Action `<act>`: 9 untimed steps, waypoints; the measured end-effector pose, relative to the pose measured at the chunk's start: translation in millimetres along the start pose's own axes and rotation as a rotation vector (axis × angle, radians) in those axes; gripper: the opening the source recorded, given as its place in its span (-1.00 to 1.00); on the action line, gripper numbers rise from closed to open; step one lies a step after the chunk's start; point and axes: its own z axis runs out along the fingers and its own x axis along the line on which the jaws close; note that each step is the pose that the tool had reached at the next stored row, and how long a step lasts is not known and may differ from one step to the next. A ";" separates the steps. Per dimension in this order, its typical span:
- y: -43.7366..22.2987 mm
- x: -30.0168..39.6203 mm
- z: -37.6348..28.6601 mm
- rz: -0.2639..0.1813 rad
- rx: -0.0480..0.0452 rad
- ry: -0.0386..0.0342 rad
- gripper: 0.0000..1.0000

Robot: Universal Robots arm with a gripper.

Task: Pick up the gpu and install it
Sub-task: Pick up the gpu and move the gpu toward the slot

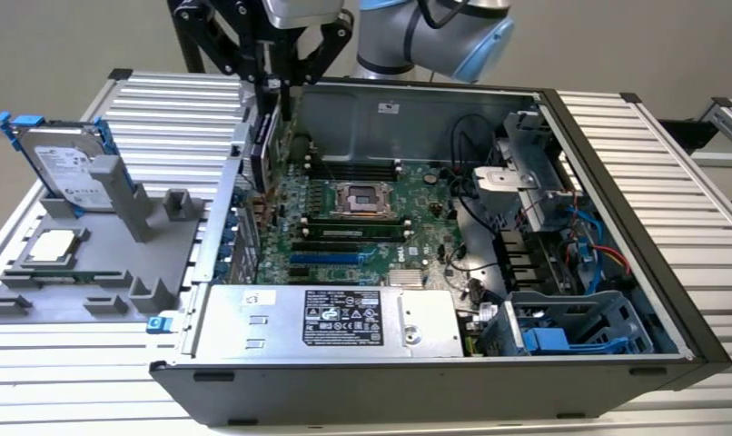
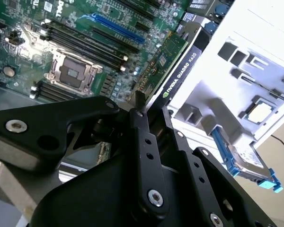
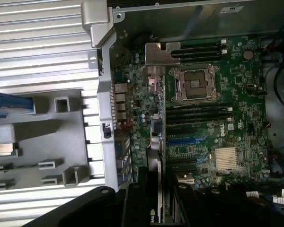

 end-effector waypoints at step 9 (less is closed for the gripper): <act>1.0 -9.3 0.0 0.010 -0.0001 -0.0004 -1.00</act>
